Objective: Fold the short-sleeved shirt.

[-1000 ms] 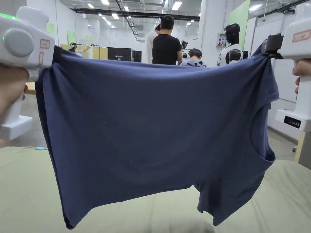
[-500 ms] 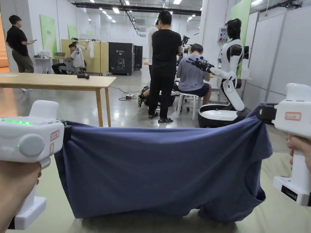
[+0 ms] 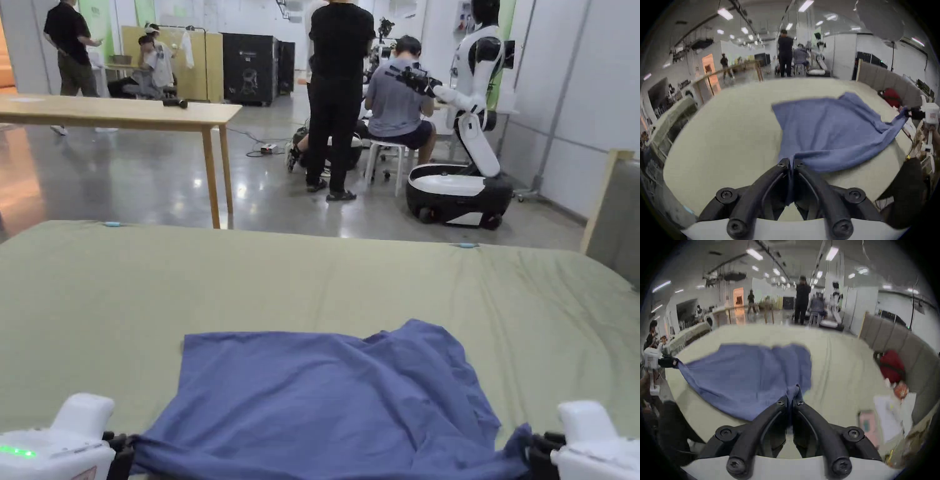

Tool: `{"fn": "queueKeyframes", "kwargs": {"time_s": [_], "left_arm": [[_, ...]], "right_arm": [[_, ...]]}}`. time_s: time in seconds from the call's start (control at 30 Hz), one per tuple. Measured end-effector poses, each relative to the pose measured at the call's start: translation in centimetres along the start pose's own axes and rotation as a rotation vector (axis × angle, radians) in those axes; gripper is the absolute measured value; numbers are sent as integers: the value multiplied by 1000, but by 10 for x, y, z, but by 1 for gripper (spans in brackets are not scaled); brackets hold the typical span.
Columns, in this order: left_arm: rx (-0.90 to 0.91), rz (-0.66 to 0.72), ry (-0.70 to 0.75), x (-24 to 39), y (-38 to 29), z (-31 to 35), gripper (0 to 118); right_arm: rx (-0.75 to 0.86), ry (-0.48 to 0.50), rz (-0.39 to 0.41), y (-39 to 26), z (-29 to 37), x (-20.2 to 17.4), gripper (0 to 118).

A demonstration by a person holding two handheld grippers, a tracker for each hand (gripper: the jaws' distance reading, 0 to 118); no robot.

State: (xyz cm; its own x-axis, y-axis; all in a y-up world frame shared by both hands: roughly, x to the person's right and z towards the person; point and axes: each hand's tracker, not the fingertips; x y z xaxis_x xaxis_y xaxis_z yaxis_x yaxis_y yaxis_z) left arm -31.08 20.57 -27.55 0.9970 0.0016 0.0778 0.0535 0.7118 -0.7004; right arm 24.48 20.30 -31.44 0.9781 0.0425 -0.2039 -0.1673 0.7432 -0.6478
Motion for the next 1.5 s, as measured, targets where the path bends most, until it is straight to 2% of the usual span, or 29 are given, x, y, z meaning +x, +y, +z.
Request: {"fn": "queueKeyframes", "kwargs": {"time_s": [0.1,0.13,0.17,0.2,0.23,0.27,0.43,0.47,0.5,0.53,0.57,0.6,0.63,0.67,0.7,0.87,0.9,0.93,0.97,1.0,1.2,1.23,1.27,1.3,1.33,1.37,1.4,1.47,1.5], "left_arm": [[21,18,7,-1,-21,-5,5],[17,35,3,-3,-20,-2,13],[30,52,20,-4,-17,4,52],[58,59,35,-4,-14,11,95],[99,52,40,-3,-10,22,118],[161,41,31,0,-7,37,117],[432,-17,67,24,8,99,116],[433,-27,85,27,10,104,108],[434,-25,112,29,10,107,89],[435,-16,119,29,9,110,58],[433,-5,114,28,6,109,45],[415,20,101,24,6,107,32],[376,49,72,18,6,102,32],[341,59,70,11,5,98,0],[337,53,79,6,0,94,0],[166,75,59,-20,-19,62,0],[130,64,49,-22,-23,52,8],[98,49,48,-23,-26,43,30],[68,30,42,-21,-31,35,82],[24,10,33,-21,-35,23,109],[12,-2,45,-27,-39,-16,104],[7,8,49,-28,-41,-21,99],[-1,17,51,-30,-40,-24,72],[-17,36,48,-32,-39,-28,33],[-25,38,43,-32,-38,-32,2],[-26,30,60,-23,-39,-27,3],[-18,29,49,-19,-39,-25,3],[-32,47,26,-19,-39,-24,3],[-27,49,27,-13,-38,-20,3]], "right_arm": [[-55,-30,-116,-25,-12,4,7],[-36,-6,-149,-26,-7,7,8],[-16,-8,-166,-23,-2,9,22],[2,-12,-167,-19,6,9,49],[50,-31,-152,-13,17,7,83],[98,-27,-130,-7,34,2,113],[400,13,-71,11,101,-25,114],[444,13,-55,12,109,-29,103],[465,9,-41,12,113,-33,80],[481,-3,-27,11,117,-39,42],[481,-33,-18,11,117,-43,9],[467,-51,-19,12,115,-45,5],[462,-47,-22,12,114,-46,5],[456,-8,-28,11,112,-45,5],[434,34,-46,10,110,-45,4],[374,10,-57,2,95,-43,4],[351,1,-56,0,89,-42,5],[327,-5,-58,-3,84,-39,4],[305,-8,-61,-5,79,-37,4],[274,-17,-69,-7,74,-34,4],[163,-57,-116,-15,58,-13,4],[146,-64,-123,-16,57,-10,4],[137,-69,-126,-17,57,-8,4],[121,-79,-130,-19,55,-6,5],[101,-81,-134,-21,53,-2,5],[67,-80,-141,-23,49,0,18],[43,-81,-154,-25,46,2,46],[-7,-47,-178,-31,39,7,117],[-28,-40,-177,-34,35,7,118]]}}
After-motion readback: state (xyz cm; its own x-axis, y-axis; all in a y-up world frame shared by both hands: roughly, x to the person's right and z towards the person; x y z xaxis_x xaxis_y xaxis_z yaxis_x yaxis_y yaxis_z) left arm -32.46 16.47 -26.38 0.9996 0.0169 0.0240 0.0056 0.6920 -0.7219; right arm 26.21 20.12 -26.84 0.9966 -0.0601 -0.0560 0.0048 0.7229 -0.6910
